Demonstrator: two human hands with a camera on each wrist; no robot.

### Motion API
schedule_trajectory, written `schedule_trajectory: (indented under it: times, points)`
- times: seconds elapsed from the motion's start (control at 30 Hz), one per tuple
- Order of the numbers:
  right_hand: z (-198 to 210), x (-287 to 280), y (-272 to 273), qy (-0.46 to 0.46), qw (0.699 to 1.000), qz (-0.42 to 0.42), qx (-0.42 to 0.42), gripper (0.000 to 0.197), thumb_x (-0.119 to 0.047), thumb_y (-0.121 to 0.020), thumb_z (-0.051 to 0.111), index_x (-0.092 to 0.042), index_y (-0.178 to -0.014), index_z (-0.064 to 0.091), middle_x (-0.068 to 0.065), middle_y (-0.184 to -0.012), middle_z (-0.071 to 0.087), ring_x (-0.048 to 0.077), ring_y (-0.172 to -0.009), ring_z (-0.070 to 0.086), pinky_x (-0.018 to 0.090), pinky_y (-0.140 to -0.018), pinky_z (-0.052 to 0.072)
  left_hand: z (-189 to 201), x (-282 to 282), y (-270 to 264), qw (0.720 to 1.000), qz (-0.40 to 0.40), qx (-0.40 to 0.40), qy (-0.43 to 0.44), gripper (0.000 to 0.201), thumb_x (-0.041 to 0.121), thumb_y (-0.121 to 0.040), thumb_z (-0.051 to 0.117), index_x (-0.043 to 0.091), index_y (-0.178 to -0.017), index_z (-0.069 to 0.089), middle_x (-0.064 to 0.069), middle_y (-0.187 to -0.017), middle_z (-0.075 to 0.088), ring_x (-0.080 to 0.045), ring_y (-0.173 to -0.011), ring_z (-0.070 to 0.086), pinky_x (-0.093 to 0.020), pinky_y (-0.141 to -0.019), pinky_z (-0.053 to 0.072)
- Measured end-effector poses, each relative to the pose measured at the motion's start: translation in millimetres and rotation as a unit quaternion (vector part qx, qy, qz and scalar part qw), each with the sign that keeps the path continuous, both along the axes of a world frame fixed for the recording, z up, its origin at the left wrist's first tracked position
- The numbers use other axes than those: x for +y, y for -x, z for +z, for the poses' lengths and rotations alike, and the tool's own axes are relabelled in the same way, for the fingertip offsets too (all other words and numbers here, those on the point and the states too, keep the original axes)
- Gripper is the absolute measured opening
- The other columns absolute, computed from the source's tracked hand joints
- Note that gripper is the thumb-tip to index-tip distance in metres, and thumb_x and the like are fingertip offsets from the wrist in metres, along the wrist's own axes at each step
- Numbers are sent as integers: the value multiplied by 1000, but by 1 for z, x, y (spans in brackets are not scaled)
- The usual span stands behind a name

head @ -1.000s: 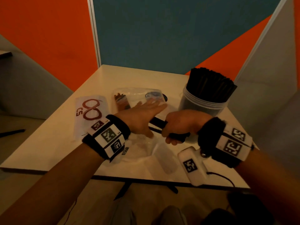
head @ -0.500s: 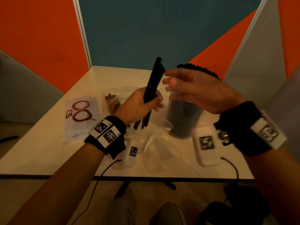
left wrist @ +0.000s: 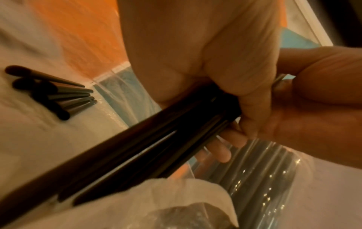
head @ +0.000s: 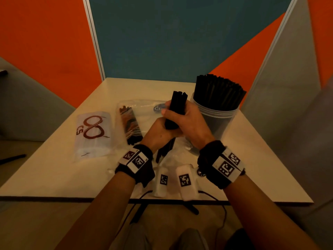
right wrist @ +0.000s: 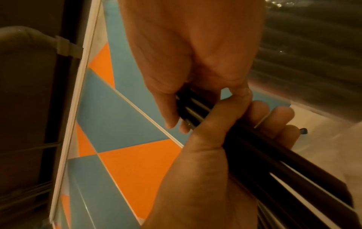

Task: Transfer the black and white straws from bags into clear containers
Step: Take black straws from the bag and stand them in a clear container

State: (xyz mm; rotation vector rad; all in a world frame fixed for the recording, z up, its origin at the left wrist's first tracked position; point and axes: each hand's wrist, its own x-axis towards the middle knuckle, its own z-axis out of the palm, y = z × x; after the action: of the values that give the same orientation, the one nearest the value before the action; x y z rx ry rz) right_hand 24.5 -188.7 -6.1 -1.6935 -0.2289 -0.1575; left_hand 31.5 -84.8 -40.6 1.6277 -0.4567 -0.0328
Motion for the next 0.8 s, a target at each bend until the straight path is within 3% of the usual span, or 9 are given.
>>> schedule_trajectory:
  times: [0.17,0.3,0.37,0.47,0.57,0.6,0.67,0.73,0.8]
  points:
    - [-6,3,1,20,999,32,5,19,-12,-86,68,-6,-103,62,7,-93,64,17,-91,62,31,-85,52,-5,2,1,999,4,-21,-26,35,-1,-86,63,30,-102,56,2,-100,66,5,-87,64,-16,-74,52]
    - [13,-3,9,30,997,68,-5,18,-10,-86,66,-1,-101,60,14,-91,64,23,-86,64,34,-83,52,9,5,7,999,-10,-36,-20,35,0,-84,65,23,-108,55,1,-101,65,7,-85,64,-14,-72,51]
    - [37,-10,14,17,996,61,-67,10,-8,-86,64,-2,-93,60,13,-85,62,21,-81,61,34,-80,50,25,6,10,997,6,-65,-33,29,12,-83,69,23,-108,58,6,-100,67,7,-86,64,-13,-73,50]
    - [87,-31,22,-58,985,19,-159,3,-10,-84,63,-11,-83,60,12,-82,64,26,-85,60,38,-82,50,49,3,6,994,37,-103,10,35,21,-78,74,15,-109,58,1,-104,67,-6,-93,64,-18,-76,51]
    - [132,-70,27,-111,967,-16,-228,7,-11,-87,58,-13,-81,58,0,-73,66,29,-88,61,43,-92,50,58,-7,-5,992,31,-124,19,43,28,-79,74,19,-116,55,6,-116,61,-13,-110,59,-32,-91,51]
    - [141,-83,26,-107,963,-33,-246,9,-9,-89,56,-12,-81,58,0,-73,65,29,-88,61,44,-94,49,57,-12,-10,991,30,-129,1,49,31,-80,73,20,-122,52,6,-125,57,-14,-118,54,-38,-96,49]
    - [146,-105,16,-119,958,-73,-251,7,-5,-91,53,-6,-85,55,3,-73,61,26,-82,63,44,-92,52,54,-21,-17,987,46,-139,-62,60,33,-83,70,21,-134,42,5,-140,46,-9,-130,41,-38,-105,42]
    - [140,-120,3,-150,954,-104,-239,5,-4,-89,55,-1,-91,51,6,-72,60,23,-75,63,38,-80,55,51,-30,-22,978,51,-158,-127,63,32,-86,67,19,-139,37,3,-146,40,-10,-132,38,-36,-108,37]
    - [126,-130,-8,-146,955,-134,-223,8,-7,-87,57,-2,-90,51,4,-69,61,24,-73,62,34,-75,52,49,-38,-23,959,39,-190,-209,55,31,-88,64,16,-137,42,1,-145,40,-14,-127,43,-32,-107,38]
